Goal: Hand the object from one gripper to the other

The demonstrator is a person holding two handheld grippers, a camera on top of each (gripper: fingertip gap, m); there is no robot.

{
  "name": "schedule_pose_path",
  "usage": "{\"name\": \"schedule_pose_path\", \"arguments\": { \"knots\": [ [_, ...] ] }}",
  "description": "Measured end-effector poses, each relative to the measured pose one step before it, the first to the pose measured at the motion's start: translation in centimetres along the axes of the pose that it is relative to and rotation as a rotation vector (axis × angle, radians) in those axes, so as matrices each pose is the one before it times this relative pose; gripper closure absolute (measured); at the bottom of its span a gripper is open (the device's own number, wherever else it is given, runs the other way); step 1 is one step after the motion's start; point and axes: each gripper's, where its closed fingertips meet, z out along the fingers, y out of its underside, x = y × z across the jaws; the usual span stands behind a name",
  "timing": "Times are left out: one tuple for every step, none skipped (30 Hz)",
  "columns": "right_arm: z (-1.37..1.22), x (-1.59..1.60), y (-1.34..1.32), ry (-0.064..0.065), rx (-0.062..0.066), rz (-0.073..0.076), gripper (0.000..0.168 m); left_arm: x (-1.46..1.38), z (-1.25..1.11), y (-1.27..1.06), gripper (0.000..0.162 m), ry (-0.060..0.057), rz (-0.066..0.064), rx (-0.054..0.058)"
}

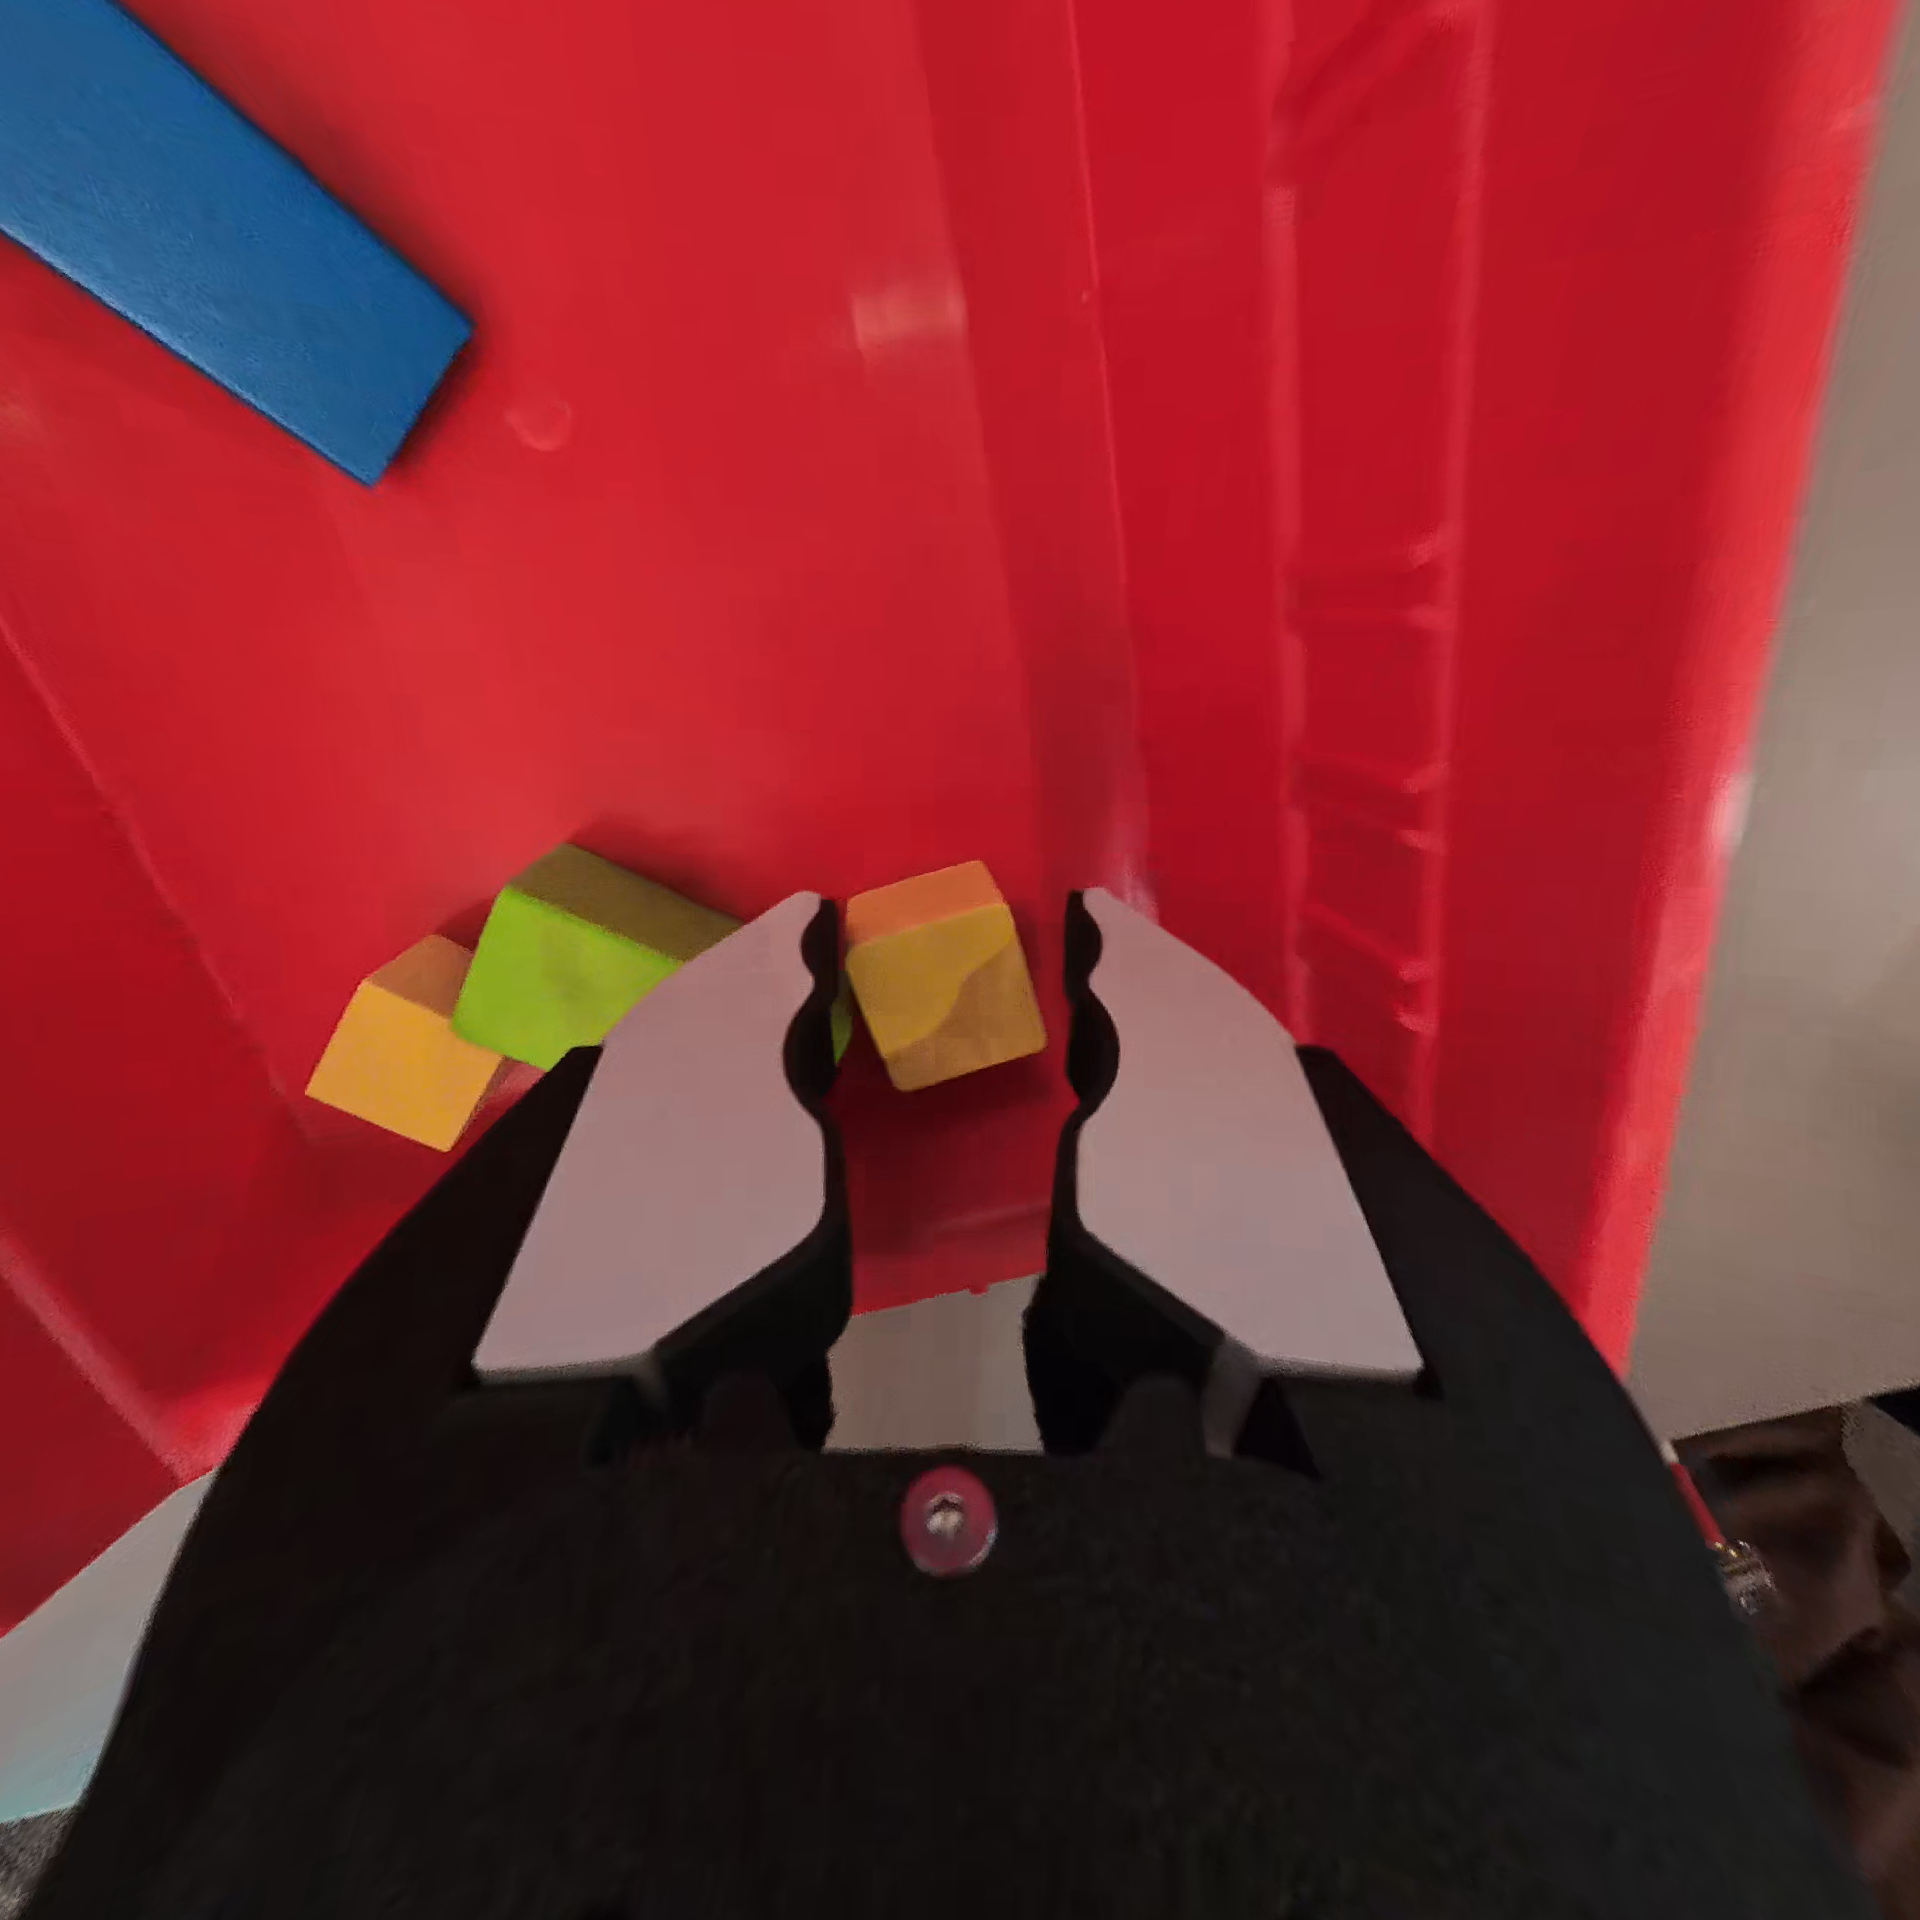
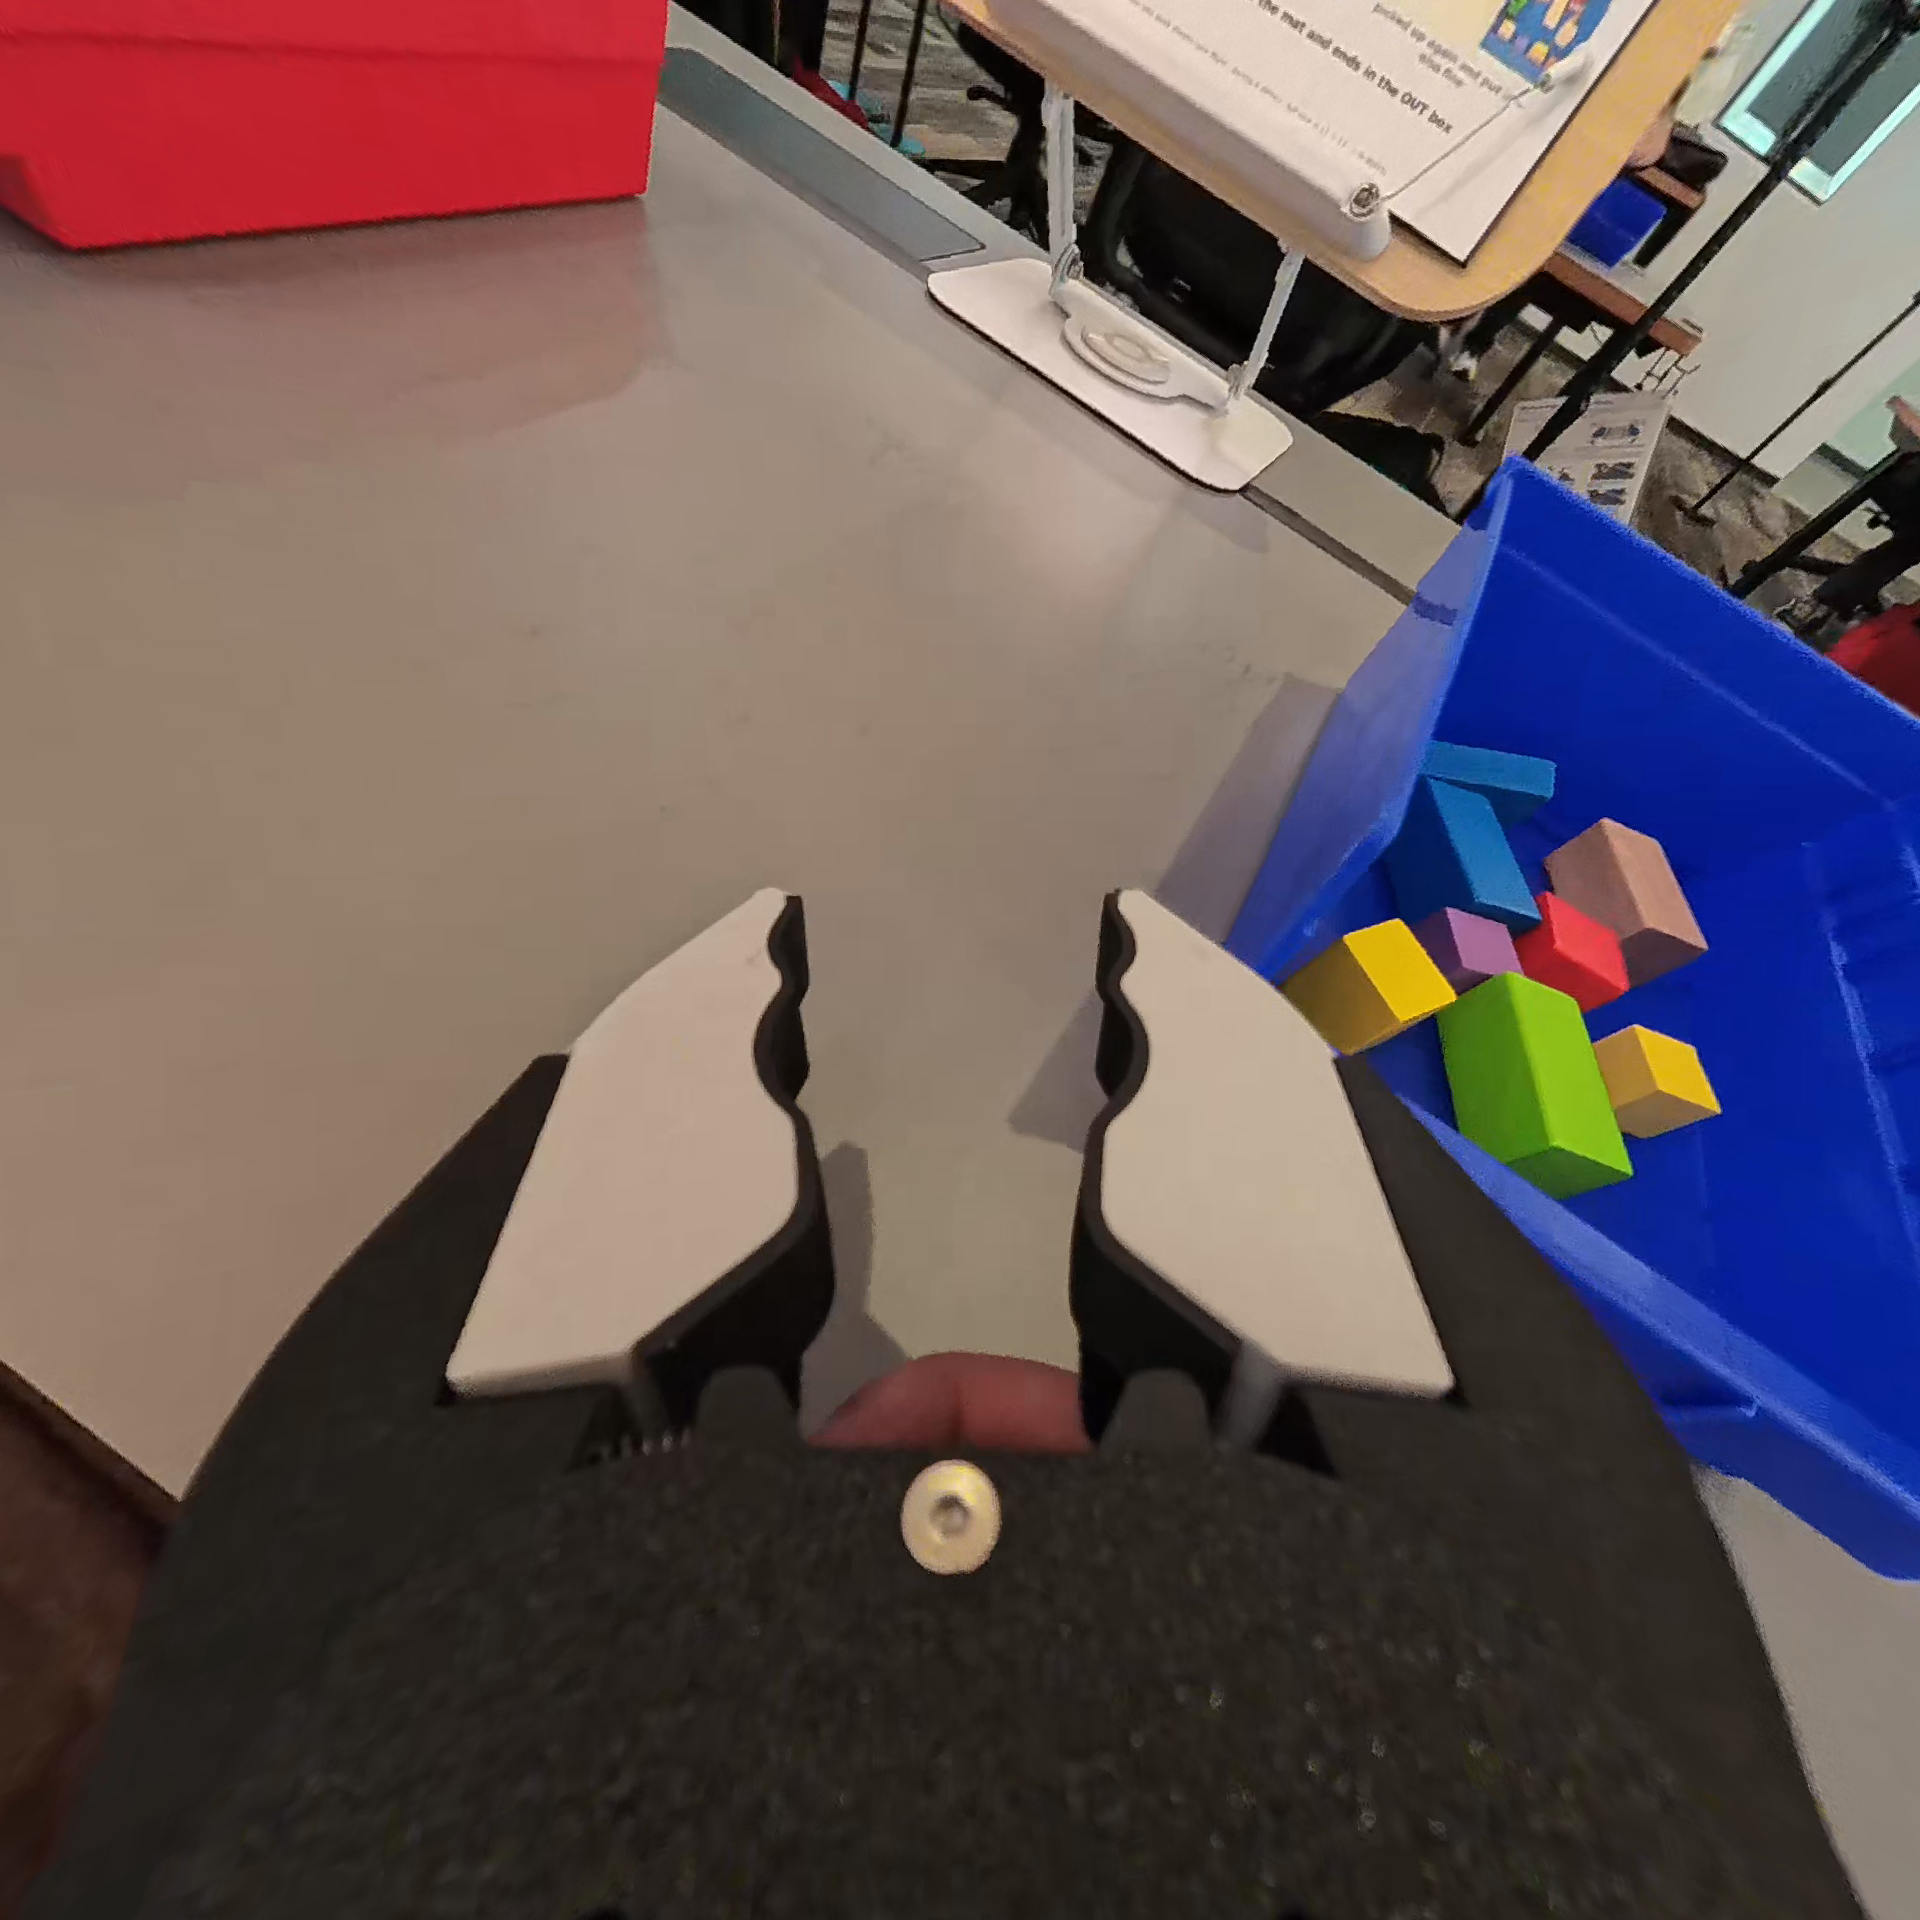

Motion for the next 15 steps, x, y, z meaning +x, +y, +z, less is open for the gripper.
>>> {"name": "schedule_pose_path", "arguments": {
  "knots": [
    [-0.045,0.126,0.013,-0.0009,0.0001,0.0099,0.115,-0.216,0.249,0.093,0.126,-0.0055,-0.0083,-0.0016],
    [-0.024,0.092,0.047,-0.0016,-0.0014,0.0069,0.115,-0.124,0.101,-0.119,0.127,0.0036,-0.0123,0.0099],
    [0.007,0.109,0.061,0.0014,-0.0025,0.0034,0.115,-0.087,-0.027,-0.095,0.13,0.0075,-0.017,0.0091],
    [0.018,0.139,0.057,0.0054,-0.0018,0.0002,0.115,-0.15,-0.027,0.019,0.13,0.0008,-0.0066,0.0008],
    [0.057,0.056,0.09,0.0016,-0.0023,-0.0003,0.115,-0.093,-0.053,0.024,0.133,0.0029,0.0027,0.0017],
    [0.087,-0.046,0.151,-0.004,-0.0059,0.0013,0.115,0.003,-0.138,-0.048,0.158,0.0133,-0.0019,0.0074],
    [0.095,-0.056,0.163,-0.0033,-0.007,0.0015,0.115,-0.027,-0.115,-0.033,0.162,0.0181,-0.0121,0.0057],
    [0.076,-0.055,0.096,-0.0012,-0.0042,-0.0003,0.115,0.061,-0.118,0.031,0.162,0.0265,-0.0035,-0.0006],
    [0.05,-0.086,0.026,-0.0019,-0.0006,-0.0019,0.115,0.114,-0.119,0.033,0.162,0.027,0.0062,0.0007],
    [0.049,-0.109,-0.021,-0.0026,0.0004,-0.0012,0.115,0.073,-0.12,0.028,0.162,0.0236,-0.0012,0.0015],
    [0.041,-0.122,-0.039,-0.0026,-0.0001,-0.001,0.115,0.027,-0.158,0.002,0.162,0.0175,-0.0078,0.0033],
    [0.02,-0.084,-0.043,-0.001,0.0,-0.004,0.115,0.011,-0.166,0.015,0.162,0.0126,-0.0039,0.0035],
    [0.009,-0.049,-0.05,0.0013,0.0006,-0.0068,0.115,0.04,-0.204,-0.002,0.162,0.0094,0.001,0.005],
    [0.01,-0.013,-0.037,0.0015,0.0003,-0.0072,0.115,0.098,-0.261,-0.071,0.162,0.0084,0.0065,0.0082],
    [0.006,0.019,-0.015,0.0028,-0.0007,-0.0051,0.115,0.15,-0.334,-0.082,0.162,0.0074,0.0126,0.0086]
  ]
}}
